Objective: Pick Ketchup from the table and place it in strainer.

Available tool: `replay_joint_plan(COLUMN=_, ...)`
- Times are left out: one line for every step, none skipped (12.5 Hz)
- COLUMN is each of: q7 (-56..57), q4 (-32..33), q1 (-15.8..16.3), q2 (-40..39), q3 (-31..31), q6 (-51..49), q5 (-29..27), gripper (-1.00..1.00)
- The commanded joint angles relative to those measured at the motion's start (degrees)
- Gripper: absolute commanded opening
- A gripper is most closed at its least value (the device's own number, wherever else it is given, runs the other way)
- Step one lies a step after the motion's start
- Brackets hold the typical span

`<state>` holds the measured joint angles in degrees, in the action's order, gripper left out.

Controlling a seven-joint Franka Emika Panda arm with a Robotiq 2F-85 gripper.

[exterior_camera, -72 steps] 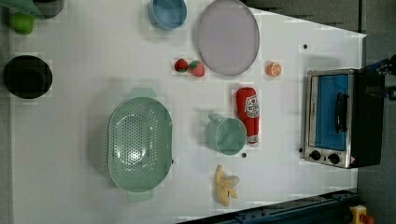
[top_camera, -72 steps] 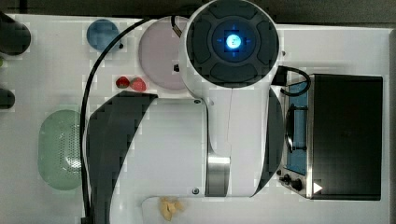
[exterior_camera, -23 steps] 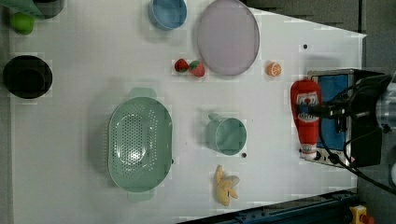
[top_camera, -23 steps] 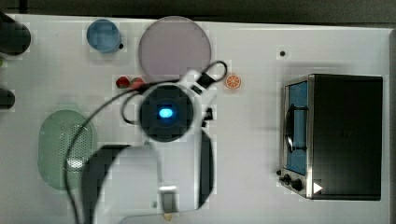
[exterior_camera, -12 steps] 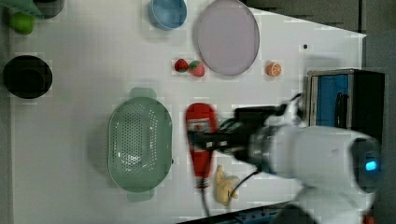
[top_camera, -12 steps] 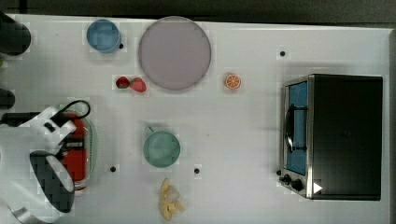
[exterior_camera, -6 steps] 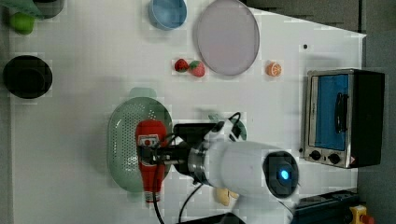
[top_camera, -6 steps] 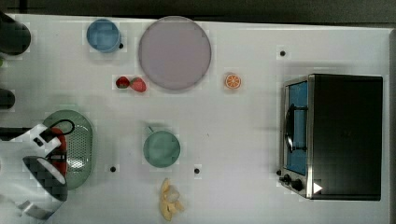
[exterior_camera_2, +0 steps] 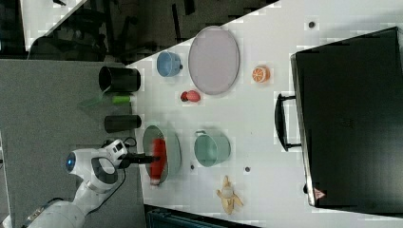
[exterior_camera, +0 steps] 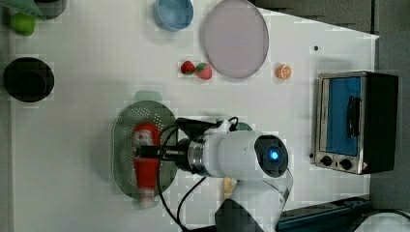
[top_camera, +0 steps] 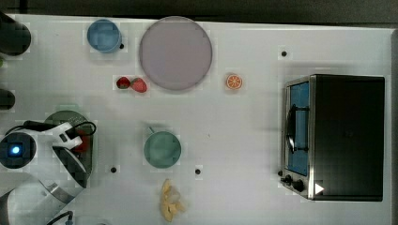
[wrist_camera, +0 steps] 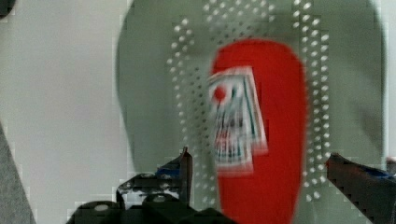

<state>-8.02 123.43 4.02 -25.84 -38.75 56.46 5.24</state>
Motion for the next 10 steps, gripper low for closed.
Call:
replay_joint_plan(q7=-3.45, q4=-0.96, q1=-1.44, q2=6.07, q3=-0.4, q6=0.49, q5=-0.2, gripper=1.0)
replay_joint_plan(q7=-3.96, q4=-1.08, q1=-2.2, q2=8.24, q3=-0.41, q6=-0.61, q5=-0.23, gripper=1.0)
replay_joint_plan(q7=-3.96, q4=-1.35, q1=-3.2, q2=10.73, q3=-0.39, q6=-2.98, q5=-0.28, gripper=1.0)
replay_joint_plan(q7=-3.96, q4=-1.94, q1=-4.55, q2=13.37, q3=-0.33, q6=-7.03, q5=-0.31, gripper=1.0)
replay_joint_plan(q7=-3.93, q4=-2.8, q1=-6.17, q2=15.96, q3=-0.3, q6=-12.01, q5=-0.36, gripper=1.0)
replay_joint_plan(q7=-3.81, q4=-4.02, q1=-7.95, q2=18.38, q3=-0.18, q6=-17.16, q5=-0.47, gripper=1.0)
replay_joint_plan(q7=-3.75, q4=-5.42, q1=-9.82, q2=20.71, q3=0.29, q6=-21.94, q5=-1.05, gripper=1.0)
replay_joint_plan(q7=-3.71, q4=-7.05, q1=-11.57, q2=22.73, q3=1.19, q6=-25.35, q5=-2.7, gripper=1.0)
replay_joint_plan(q7=-3.37, q4=-8.72, q1=-13.12, q2=24.47, q3=2.5, q6=-28.22, q5=-5.03, gripper=1.0)
replay_joint_plan(q7=-2.78, q4=-10.43, q1=-14.39, q2=25.98, q3=4.1, q6=-30.7, q5=-7.45, gripper=1.0)
